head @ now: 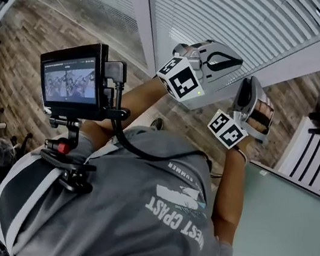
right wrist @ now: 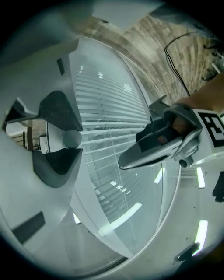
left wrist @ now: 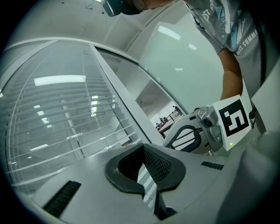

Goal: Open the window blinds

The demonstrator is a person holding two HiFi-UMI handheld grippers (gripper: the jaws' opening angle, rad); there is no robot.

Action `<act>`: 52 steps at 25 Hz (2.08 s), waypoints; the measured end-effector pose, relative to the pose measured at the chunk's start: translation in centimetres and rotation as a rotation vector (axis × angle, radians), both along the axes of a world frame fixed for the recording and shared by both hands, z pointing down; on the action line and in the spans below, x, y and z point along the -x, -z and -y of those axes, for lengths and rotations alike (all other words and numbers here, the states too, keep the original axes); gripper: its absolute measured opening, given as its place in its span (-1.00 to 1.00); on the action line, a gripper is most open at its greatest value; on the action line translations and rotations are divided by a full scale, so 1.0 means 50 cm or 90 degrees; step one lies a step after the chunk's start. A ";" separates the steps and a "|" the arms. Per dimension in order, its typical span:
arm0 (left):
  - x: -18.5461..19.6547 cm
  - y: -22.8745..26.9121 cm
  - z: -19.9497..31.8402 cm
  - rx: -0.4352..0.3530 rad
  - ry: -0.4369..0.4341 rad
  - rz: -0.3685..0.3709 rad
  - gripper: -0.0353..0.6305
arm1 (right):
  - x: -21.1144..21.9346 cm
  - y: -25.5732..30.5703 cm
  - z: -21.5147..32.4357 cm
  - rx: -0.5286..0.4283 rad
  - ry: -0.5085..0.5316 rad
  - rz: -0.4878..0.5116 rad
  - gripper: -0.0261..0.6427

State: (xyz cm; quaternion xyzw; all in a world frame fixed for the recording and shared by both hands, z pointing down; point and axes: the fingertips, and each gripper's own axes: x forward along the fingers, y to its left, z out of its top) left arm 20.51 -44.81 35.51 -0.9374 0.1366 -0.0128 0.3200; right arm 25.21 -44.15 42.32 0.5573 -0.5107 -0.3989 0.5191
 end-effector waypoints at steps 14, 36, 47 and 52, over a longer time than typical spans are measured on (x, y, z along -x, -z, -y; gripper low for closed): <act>0.000 0.003 0.003 0.004 0.003 -0.004 -0.88 | -0.041 0.053 -0.024 -0.090 -0.017 0.811 -0.59; 0.002 0.004 0.005 0.006 0.005 -0.008 -0.88 | -0.066 0.041 -0.024 -0.110 -0.060 1.109 -0.58; -0.001 -0.002 -0.003 0.008 -0.004 -0.005 -0.88 | 0.010 0.020 -0.032 0.000 -0.007 0.051 -0.62; -0.003 -0.002 -0.006 0.005 -0.008 -0.002 -0.88 | -0.008 0.046 -0.037 -0.057 -0.015 0.352 -0.71</act>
